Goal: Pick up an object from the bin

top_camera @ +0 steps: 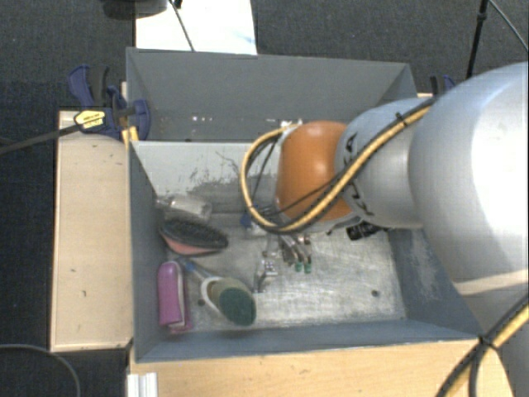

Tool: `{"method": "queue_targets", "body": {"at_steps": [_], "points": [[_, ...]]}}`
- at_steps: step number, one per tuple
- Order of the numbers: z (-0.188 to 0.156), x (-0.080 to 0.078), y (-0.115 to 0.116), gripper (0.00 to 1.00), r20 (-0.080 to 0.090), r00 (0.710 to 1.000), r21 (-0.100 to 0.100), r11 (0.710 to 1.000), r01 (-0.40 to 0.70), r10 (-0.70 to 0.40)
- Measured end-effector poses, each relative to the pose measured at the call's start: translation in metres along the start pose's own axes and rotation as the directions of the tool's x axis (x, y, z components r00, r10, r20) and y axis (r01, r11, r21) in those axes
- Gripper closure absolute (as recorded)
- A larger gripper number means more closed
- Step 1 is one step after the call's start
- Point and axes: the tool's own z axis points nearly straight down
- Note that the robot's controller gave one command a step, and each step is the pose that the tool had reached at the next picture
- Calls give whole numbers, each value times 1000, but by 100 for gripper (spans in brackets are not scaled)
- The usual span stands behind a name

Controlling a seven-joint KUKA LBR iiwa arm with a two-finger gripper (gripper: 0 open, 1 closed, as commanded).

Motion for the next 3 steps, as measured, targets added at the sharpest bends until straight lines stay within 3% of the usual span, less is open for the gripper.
{"method": "queue_targets", "body": {"at_steps": [1,2,3], "points": [[-38,-3,81,0,9,999,-7,999,31,-31],[10,-39,95,0,-17,987,2,987,161,-161],[7,-42,96,100,-3,987,0,987,161,-161]]}}
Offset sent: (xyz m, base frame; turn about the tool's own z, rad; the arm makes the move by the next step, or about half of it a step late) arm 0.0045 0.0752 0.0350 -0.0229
